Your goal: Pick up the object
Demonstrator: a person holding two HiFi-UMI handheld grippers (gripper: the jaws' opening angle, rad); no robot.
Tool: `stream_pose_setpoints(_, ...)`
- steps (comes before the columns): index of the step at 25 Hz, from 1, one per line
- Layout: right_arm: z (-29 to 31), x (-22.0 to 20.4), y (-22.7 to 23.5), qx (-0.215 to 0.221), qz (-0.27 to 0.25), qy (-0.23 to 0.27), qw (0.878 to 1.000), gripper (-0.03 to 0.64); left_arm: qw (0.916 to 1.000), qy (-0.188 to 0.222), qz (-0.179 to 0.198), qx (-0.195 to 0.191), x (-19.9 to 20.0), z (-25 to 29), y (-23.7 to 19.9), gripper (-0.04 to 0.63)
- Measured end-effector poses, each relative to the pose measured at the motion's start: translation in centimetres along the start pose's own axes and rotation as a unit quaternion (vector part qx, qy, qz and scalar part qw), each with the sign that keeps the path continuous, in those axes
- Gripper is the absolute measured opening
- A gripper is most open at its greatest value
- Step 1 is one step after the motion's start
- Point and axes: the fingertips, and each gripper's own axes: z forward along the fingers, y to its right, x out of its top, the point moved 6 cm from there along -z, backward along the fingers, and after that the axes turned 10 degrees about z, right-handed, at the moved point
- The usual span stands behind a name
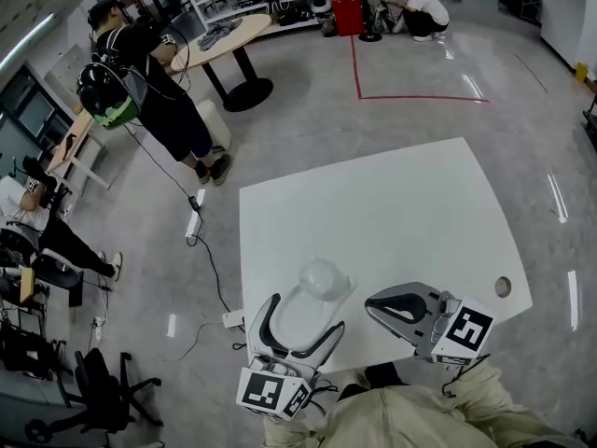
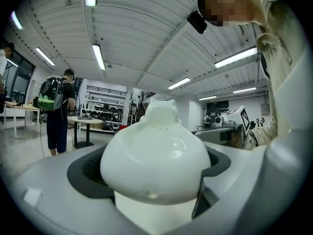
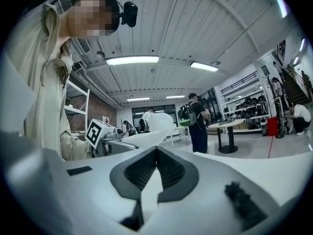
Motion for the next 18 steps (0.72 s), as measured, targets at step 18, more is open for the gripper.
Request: stream_pose_setpoints(18,-5.5,-4.0,-17.7,-0.016,-0.054,0.036,0.998,0.003,0.9985,0.052,0.016,0.004,0.1,-17.7,9.5,0.522)
